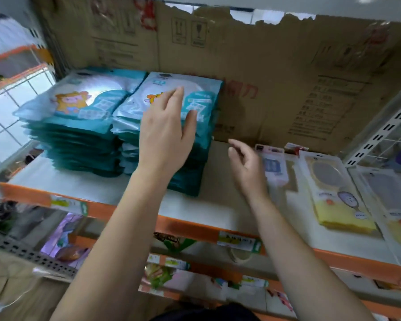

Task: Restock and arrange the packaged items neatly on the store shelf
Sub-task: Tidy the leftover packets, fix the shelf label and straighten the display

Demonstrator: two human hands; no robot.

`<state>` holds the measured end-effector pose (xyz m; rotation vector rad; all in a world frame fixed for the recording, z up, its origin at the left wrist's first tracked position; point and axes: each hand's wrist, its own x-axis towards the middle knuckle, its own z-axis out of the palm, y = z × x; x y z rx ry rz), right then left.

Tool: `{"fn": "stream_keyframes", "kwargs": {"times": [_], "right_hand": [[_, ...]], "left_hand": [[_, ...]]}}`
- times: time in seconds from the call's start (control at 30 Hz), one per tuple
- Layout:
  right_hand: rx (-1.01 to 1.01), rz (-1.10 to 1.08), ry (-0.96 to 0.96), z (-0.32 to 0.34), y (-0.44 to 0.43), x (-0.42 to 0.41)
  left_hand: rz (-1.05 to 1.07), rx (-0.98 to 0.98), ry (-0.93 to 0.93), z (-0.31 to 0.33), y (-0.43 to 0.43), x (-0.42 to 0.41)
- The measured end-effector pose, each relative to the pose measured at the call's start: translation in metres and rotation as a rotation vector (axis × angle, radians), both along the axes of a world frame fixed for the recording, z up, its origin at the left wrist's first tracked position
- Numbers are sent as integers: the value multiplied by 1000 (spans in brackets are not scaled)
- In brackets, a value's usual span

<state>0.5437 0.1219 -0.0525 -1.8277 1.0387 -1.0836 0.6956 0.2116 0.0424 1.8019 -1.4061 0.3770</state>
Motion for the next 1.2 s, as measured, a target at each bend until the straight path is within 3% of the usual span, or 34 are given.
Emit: {"fn": "stream_keyframes", "kwargs": {"times": [0.27, 0.63, 0.8, 0.97, 1.2], "right_hand": [[194, -42, -108, -51, 29, 47], [215, -158, -92, -56, 49, 73], [253, -118, -175, -55, 51, 77], [307, -73, -247, -56, 51, 81], [314, -67, -262, -60, 49, 80]], "left_hand": [[254, 1, 159, -48, 57, 97], [146, -25, 368, -110, 74, 110], [76, 220, 667, -141, 67, 110], [-74, 219, 873, -144, 53, 112], [-140, 219, 876, -148, 46, 113]]}}
